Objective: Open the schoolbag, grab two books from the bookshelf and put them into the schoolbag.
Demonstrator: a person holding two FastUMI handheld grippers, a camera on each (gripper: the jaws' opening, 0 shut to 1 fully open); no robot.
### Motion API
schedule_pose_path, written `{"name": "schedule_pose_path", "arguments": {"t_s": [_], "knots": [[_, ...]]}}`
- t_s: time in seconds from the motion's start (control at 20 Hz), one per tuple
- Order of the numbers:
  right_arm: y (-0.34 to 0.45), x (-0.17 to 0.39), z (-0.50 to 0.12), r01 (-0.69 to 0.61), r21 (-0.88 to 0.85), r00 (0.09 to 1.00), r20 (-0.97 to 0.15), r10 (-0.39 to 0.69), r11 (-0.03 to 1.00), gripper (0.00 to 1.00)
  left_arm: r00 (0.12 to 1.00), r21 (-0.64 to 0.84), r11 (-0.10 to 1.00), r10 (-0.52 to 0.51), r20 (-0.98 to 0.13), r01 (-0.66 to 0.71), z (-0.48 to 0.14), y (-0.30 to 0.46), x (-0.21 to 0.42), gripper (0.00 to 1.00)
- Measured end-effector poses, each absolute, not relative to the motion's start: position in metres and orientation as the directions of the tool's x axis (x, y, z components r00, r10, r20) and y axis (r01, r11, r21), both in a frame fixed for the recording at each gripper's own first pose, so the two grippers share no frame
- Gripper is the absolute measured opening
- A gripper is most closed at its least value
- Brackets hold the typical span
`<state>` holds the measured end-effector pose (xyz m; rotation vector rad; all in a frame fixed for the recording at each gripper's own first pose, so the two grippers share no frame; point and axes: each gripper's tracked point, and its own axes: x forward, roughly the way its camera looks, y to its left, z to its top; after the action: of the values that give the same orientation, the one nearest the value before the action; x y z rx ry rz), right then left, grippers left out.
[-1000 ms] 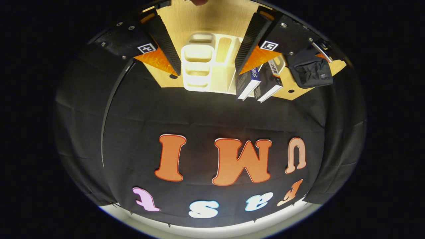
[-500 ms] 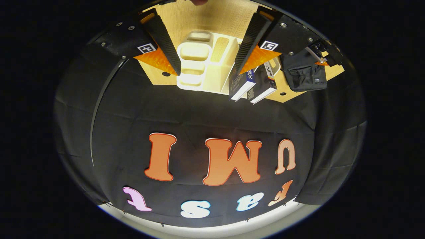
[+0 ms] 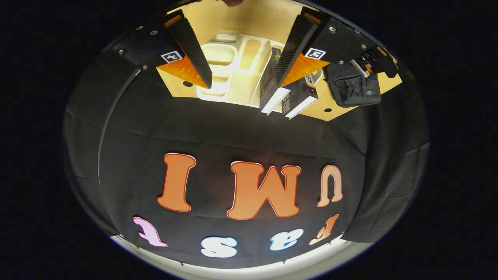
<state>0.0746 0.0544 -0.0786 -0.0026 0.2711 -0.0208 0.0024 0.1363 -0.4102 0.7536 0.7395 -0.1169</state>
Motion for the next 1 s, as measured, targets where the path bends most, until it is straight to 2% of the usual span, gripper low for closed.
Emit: {"name": "schedule_pose_path", "arguments": {"t_s": [0.05,0.2,0.35,0.5,0.7,1.0], "knots": [[0.061,0.079,-0.078,0.030,-0.010,0.961,-0.275,-0.031,1.000,0.98,0.731,0.546,0.748,0.120,-0.672,0.378,-0.411,0.134,0.003,0.49],[0.085,0.091,-0.073,0.043,-0.027,0.953,-0.297,-0.049,0.999,0.98,0.683,0.446,0.777,0.030,-0.730,0.443,-0.408,0.134,0.008,0.17],[0.102,0.107,-0.064,0.058,-0.062,0.947,-0.314,-0.074,0.996,0.97,0.628,0.330,0.807,-0.065,-0.775,0.490,-0.399,0.136,0.015,0.16],[0.119,0.119,-0.056,0.064,-0.077,0.938,-0.337,-0.086,0.995,0.98,0.580,0.245,0.802,-0.149,-0.801,0.545,-0.384,0.143,0.018,0.10],[0.133,0.133,-0.055,0.106,-0.095,0.900,-0.414,-0.136,0.990,0.98,0.517,0.136,0.791,-0.250,-0.819,0.597,-0.361,0.154,0.025,0.07],[0.165,0.147,-0.049,0.102,-0.116,0.872,-0.468,-0.145,0.988,0.98,0.453,0.026,0.766,-0.352,-0.819,0.643,-0.323,0.179,0.039,0.07]]}}
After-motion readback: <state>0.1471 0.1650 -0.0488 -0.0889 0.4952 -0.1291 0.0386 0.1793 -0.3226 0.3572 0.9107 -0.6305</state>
